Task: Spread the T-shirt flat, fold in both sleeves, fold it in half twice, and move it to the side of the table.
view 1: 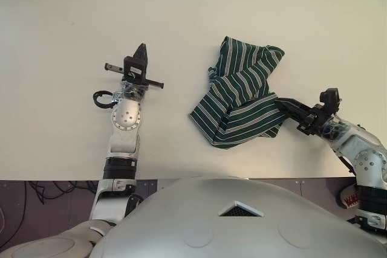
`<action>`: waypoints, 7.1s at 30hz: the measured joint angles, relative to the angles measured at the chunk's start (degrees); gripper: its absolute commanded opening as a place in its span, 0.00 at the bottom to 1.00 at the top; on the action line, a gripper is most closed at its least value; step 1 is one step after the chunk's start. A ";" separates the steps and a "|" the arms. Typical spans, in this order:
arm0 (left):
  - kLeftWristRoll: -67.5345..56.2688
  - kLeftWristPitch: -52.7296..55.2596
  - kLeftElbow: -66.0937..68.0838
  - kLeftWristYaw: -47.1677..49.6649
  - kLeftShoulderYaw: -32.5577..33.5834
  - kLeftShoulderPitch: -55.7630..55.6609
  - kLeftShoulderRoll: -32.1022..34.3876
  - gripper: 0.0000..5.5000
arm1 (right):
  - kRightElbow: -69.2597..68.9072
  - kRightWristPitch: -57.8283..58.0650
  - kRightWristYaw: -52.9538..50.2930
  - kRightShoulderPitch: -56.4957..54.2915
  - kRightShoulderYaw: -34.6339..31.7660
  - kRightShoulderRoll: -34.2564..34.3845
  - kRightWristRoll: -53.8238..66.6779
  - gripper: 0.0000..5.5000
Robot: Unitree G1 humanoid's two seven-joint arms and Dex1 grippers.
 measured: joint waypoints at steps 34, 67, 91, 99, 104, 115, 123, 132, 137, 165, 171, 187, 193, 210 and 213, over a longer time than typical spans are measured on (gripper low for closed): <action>1.58 0.00 0.13 0.61 -1.19 0.03 1.22 0.00 | 0.61 -4.19 1.05 -0.10 0.54 1.85 -4.71 0.37; -14.27 2.07 -6.98 -23.48 -14.95 6.31 1.97 0.20 | -18.88 -21.60 8.87 4.38 -12.42 8.92 16.19 0.00; -38.92 41.40 -19.06 -37.38 -14.01 8.64 8.20 0.45 | -16.44 -26.75 9.18 5.47 -0.20 11.20 4.32 0.00; -36.94 40.02 -18.16 -37.12 -15.30 7.67 7.33 0.45 | -15.79 -27.96 8.89 5.45 1.23 11.21 3.76 0.00; -36.38 39.44 -17.18 -36.84 -15.02 6.86 6.14 0.34 | -15.27 -28.84 8.66 5.46 1.71 11.22 2.34 0.00; -35.91 37.91 -18.61 -39.06 -15.17 9.19 6.59 0.05 | -14.00 -29.33 7.57 5.47 3.09 11.27 1.56 0.00; -34.21 32.60 -18.47 -39.70 -14.66 9.40 5.51 0.00 | -12.42 -30.21 7.50 5.38 2.79 11.17 1.51 0.00; -44.31 24.56 -20.32 -47.93 -5.97 8.60 3.83 0.00 | -12.45 -28.99 6.18 2.41 -4.20 10.65 6.68 0.00; -51.59 24.11 -17.36 -48.79 2.85 1.40 3.92 0.00 | -11.70 -28.60 2.14 -3.97 -6.97 10.31 6.13 0.00; -27.24 15.42 60.85 -29.44 12.23 -81.79 15.90 0.00 | 53.04 -39.01 3.49 -81.82 3.96 0.11 -23.04 0.00; -22.41 12.44 66.75 -24.28 12.88 -86.54 14.34 0.00 | 72.52 -46.81 -3.92 -94.95 4.29 2.00 -29.94 0.00; -17.53 11.13 67.05 -28.00 16.52 -92.54 16.36 0.00 | 74.80 -56.02 -1.07 -96.65 3.06 1.36 -35.55 0.00; -18.92 11.51 59.27 -45.57 16.37 -79.64 22.02 0.00 | 50.12 -52.33 10.01 -76.69 1.81 -0.94 -29.19 0.00; -36.40 32.23 -24.81 -75.31 12.24 -8.09 34.99 0.00 | -25.08 -28.74 26.46 -5.22 -6.55 -14.95 -14.22 0.00; -36.04 32.40 -33.60 -75.01 11.67 0.15 37.52 0.00 | -30.25 -28.67 28.96 3.32 -8.19 -16.53 -14.71 0.00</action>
